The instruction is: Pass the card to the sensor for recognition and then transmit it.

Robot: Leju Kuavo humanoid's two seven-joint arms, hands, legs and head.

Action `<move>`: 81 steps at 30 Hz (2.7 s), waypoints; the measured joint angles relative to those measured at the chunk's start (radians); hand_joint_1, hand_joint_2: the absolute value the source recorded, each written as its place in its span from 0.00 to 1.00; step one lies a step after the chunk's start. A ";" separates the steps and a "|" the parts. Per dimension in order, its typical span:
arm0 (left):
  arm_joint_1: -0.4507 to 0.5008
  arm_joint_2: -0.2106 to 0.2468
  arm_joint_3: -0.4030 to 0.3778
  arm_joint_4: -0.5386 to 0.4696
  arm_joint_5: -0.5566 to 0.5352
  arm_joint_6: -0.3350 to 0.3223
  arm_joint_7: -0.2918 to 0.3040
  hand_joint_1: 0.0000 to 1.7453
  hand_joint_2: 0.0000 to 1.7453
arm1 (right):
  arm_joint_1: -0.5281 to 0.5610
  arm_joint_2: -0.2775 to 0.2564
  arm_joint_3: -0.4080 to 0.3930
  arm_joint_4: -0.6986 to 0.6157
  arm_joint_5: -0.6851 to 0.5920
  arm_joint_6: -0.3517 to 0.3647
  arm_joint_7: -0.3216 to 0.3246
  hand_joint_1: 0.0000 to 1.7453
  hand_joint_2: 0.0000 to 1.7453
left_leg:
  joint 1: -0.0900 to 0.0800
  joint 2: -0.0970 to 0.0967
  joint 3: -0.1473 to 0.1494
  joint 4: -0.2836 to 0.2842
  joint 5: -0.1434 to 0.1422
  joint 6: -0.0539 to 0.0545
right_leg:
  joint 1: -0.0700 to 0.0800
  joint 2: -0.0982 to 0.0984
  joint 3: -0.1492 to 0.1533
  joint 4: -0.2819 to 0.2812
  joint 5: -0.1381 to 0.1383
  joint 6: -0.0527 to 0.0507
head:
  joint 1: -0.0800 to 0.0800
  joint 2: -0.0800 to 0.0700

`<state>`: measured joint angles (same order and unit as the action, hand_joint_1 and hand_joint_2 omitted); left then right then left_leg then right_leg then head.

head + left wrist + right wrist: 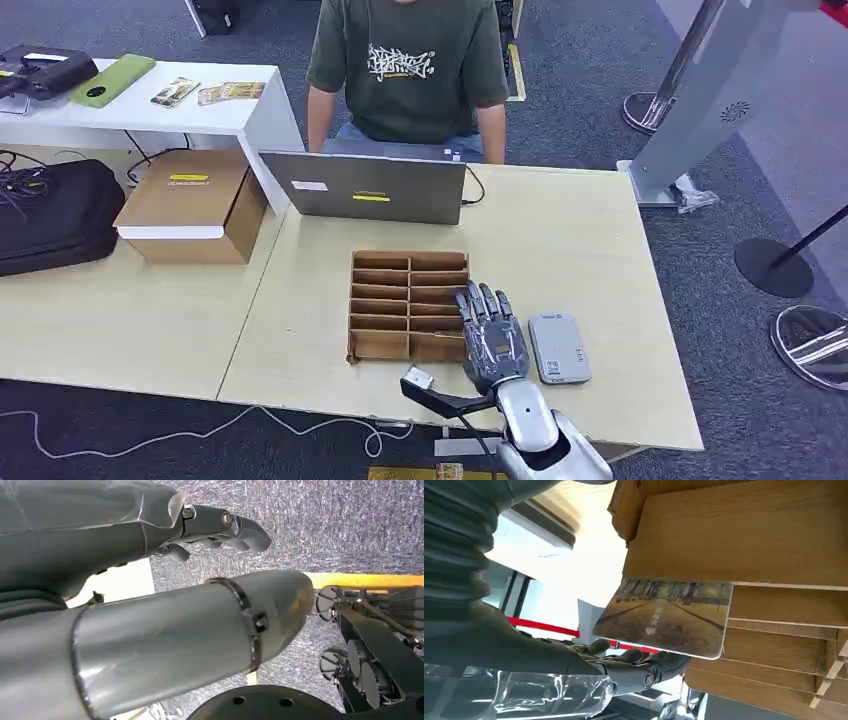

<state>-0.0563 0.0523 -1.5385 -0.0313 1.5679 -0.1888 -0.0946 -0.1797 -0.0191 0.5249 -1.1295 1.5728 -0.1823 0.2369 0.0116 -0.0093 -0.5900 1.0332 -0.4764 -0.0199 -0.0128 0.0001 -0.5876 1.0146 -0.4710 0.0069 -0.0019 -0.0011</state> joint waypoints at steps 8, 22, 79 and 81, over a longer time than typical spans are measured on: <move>0.002 -0.001 0.000 0.000 0.003 -0.002 -0.006 0.00 0.00 | 0.003 -0.005 0.000 -0.040 0.000 0.008 0.048 0.00 1.00 | 0.000 0.000 0.000 0.000 0.000 0.000 | 0.000 0.000 0.000 0.000 0.000 0.000 | 0.000 0.000; 0.005 -0.005 0.002 0.000 -0.001 -0.001 -0.011 0.00 0.00 | 0.051 -0.033 -0.006 -0.172 0.000 0.037 0.026 0.00 1.00 | 0.000 0.000 0.000 0.000 0.000 0.000 | 0.000 0.000 0.000 0.000 0.000 0.000 | 0.000 0.000; 0.004 -0.014 0.025 0.000 0.003 -0.006 0.000 0.00 0.00 | 0.053 0.058 -0.055 -0.098 0.000 0.021 -0.071 0.00 1.00 | 0.000 0.000 0.000 0.000 0.000 0.000 | 0.000 0.000 0.000 0.000 0.000 0.000 | 0.000 0.000; 0.006 -0.013 0.026 0.000 0.003 -0.008 0.000 0.00 0.00 | 0.048 0.058 -0.058 -0.085 0.000 0.019 -0.077 0.00 1.00 | 0.000 0.000 0.000 0.000 0.000 0.000 | 0.000 0.000 0.000 0.000 0.000 0.000 | 0.000 0.000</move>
<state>-0.0506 0.0393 -1.5129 -0.0313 1.5705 -0.1968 -0.0950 -0.1319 0.0393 0.4669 -1.2150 1.5728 -0.1633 0.1594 0.0116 -0.0092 -0.5901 1.0332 -0.4765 -0.0199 -0.0128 0.0002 -0.5877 1.0146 -0.4713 0.0066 -0.0015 -0.0011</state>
